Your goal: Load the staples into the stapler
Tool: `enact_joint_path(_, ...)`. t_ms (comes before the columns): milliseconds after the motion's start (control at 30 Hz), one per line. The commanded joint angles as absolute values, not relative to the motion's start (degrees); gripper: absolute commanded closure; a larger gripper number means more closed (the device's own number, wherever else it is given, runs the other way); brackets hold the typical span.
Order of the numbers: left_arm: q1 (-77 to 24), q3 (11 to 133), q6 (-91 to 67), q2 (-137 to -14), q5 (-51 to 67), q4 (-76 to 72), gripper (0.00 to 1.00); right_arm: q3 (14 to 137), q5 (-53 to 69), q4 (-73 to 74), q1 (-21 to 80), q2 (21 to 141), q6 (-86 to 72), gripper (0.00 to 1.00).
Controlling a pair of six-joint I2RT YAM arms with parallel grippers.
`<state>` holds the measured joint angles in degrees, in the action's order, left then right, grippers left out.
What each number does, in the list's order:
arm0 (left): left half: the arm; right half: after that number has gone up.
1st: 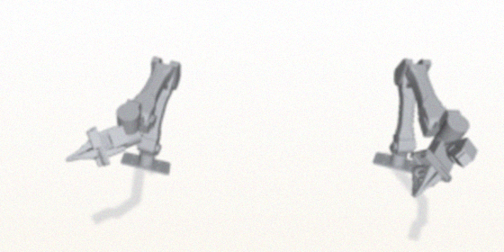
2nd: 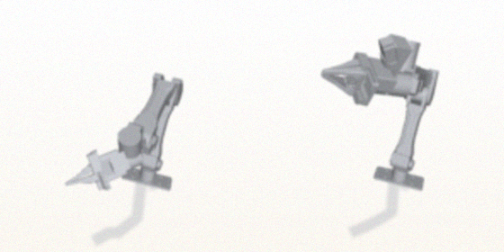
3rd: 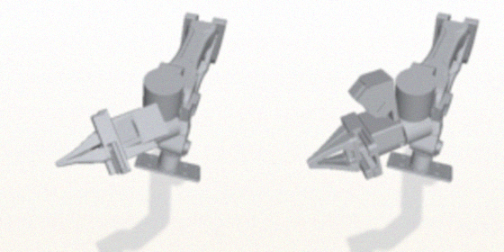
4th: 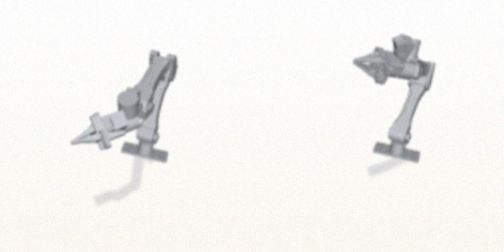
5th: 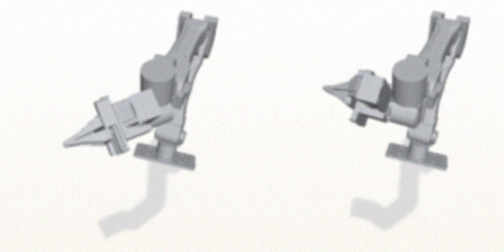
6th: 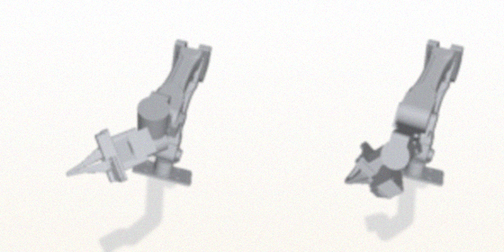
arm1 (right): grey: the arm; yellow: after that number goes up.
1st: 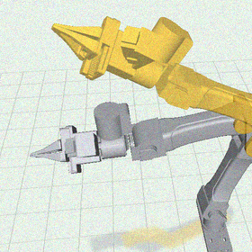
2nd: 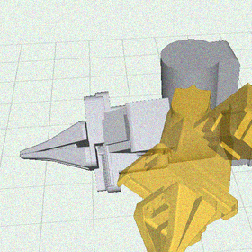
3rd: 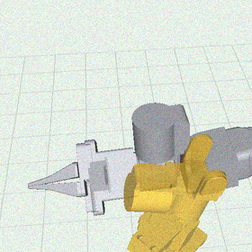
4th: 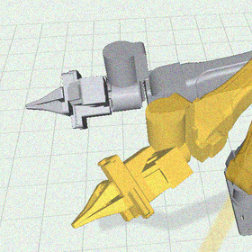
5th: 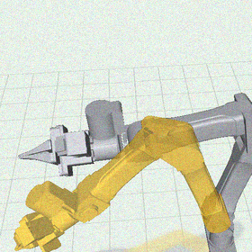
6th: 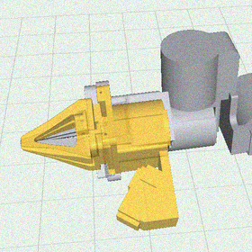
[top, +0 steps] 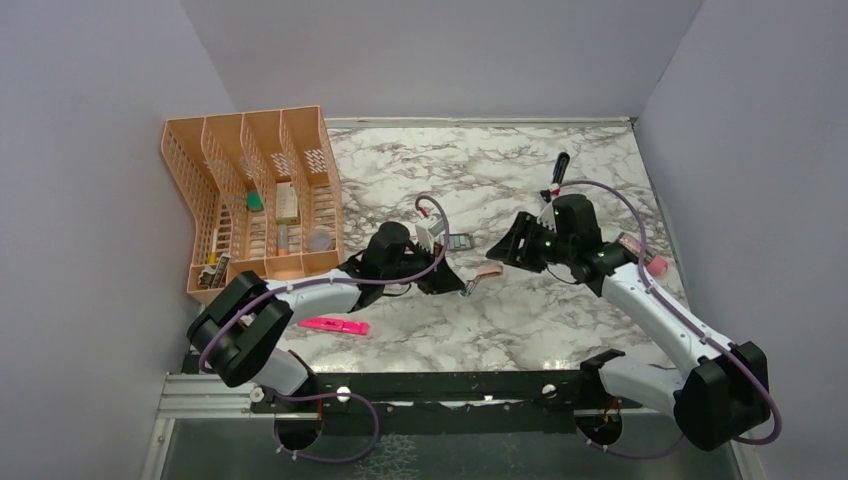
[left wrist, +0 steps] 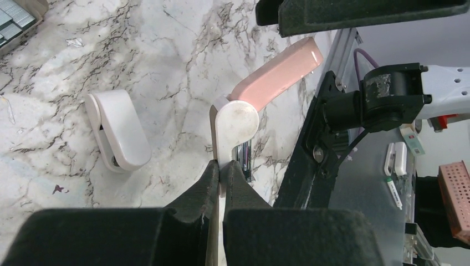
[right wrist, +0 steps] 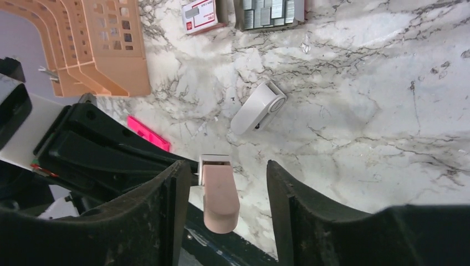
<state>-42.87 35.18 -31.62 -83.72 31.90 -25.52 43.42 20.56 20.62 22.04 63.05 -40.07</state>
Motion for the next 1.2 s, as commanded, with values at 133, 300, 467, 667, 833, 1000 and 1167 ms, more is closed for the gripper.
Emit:
enact_joint_path(133, -43.5, 39.0, -34.7, -86.1, 32.8, -26.1, 1.00, 39.4, 26.0, 13.5, 22.0, 61.9, -40.5, 0.24)
enact_joint_path(300, -44.1, 40.6, -36.2, -87.6, 31.9, -26.5, 1.00, 37.2, 28.8, 11.2, 22.0, 62.2, -40.4, 0.20)
enact_joint_path(467, -44.6, 41.4, -36.8, -88.2, 32.1, -27.3, 1.00, 35.5, 29.7, 9.5, 22.0, 63.7, -41.2, 0.23)
enact_joint_path(667, -45.2, 40.4, -38.2, -88.5, 32.1, -28.7, 1.00, 34.1, 31.2, 6.9, 22.0, 65.5, -42.1, 0.42)
enact_joint_path(833, -45.4, 40.0, -38.7, -88.5, 32.3, -29.7, 1.00, 33.5, 31.9, 5.7, 22.0, 66.9, -42.8, 0.54)
enact_joint_path(1000, -45.4, 40.0, -38.1, -88.9, 31.8, -29.9, 0.93, 33.8, 30.4, 7.0, 22.0, 66.9, -43.4, 0.68)
enact_joint_path(1167, -45.2, 38.6, -35.3, -87.9, 28.0, -29.0, 0.50, 37.0, 22.8, 14.5, 22.0, 68.2, -40.2, 0.73)
